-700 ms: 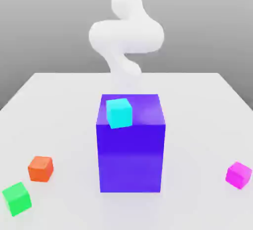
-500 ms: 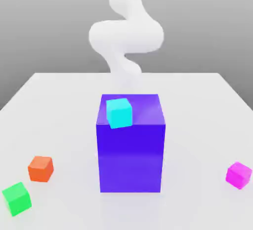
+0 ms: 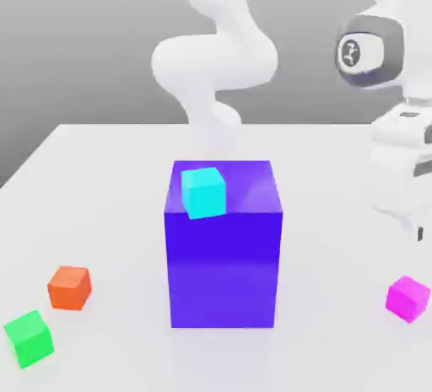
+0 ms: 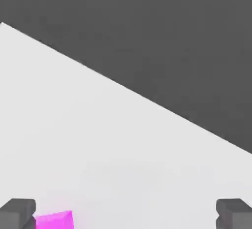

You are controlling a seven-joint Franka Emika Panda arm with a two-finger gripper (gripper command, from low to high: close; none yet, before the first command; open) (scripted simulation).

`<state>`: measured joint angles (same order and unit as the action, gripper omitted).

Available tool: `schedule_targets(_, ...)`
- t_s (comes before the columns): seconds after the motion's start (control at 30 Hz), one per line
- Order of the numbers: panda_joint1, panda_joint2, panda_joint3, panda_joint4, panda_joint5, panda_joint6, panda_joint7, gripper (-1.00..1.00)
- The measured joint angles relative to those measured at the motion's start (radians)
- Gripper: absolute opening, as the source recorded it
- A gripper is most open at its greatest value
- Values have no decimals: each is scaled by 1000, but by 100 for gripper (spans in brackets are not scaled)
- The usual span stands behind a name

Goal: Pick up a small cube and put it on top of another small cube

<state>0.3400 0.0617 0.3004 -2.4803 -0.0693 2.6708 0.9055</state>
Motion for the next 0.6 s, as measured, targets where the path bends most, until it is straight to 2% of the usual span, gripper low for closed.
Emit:
schedule_targets(0.13,77,152,-6,-26,-92,60,76,0)
schedule_targets(0.3,171,333,-102,2,-202,187,160,0)
schedule_targets(0.33,184,359,-119,8,-216,207,171,-100)
schedule_targets(0.6,174,337,-105,3,-205,190,162,-100)
